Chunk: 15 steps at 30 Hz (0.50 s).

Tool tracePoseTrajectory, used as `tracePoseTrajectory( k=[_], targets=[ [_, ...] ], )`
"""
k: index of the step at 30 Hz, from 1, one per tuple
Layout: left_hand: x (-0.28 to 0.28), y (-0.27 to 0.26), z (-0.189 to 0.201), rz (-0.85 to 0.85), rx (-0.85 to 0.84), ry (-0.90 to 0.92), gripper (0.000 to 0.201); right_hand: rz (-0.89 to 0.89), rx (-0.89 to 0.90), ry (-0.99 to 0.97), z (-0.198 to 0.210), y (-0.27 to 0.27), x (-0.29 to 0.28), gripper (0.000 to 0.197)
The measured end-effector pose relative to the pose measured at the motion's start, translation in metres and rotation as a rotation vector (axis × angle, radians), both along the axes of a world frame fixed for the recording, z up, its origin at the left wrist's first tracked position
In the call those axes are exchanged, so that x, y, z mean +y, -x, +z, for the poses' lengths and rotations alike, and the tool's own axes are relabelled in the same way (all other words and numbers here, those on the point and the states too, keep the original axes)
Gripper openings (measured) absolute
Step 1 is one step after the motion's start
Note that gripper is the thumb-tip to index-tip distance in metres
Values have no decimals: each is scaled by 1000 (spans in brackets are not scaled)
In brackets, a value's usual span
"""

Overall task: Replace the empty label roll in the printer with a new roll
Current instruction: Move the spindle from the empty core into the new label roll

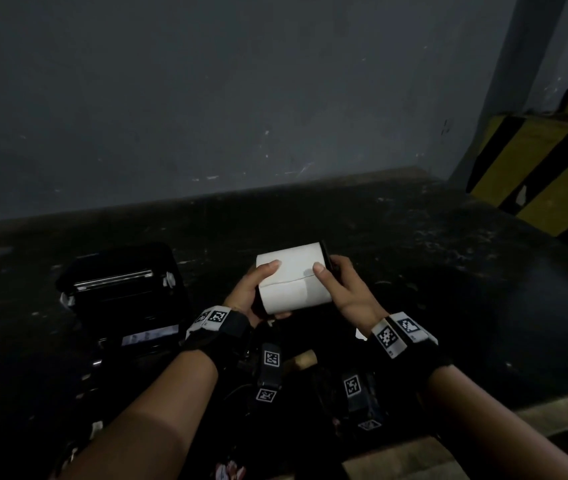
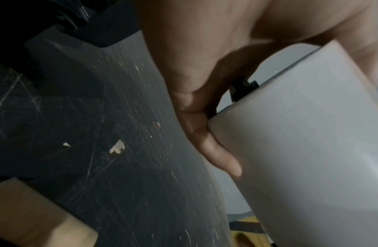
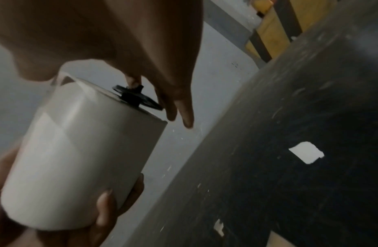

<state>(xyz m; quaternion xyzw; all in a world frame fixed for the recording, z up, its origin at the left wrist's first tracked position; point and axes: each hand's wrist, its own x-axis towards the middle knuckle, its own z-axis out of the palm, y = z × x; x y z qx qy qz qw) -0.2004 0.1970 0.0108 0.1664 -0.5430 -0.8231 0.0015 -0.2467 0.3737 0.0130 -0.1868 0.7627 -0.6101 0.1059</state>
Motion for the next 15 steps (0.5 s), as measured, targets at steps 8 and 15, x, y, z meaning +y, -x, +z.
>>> tracePoseTrajectory(
  k=[8,15],
  targets=[
    [-1,-4,-4,24,-11,25,64,113,-348,155,0,5,-7,77],
    [-12,-16,-11,39,-55,62,60,11,-429,271,-9,-2,-31,55]
  ],
)
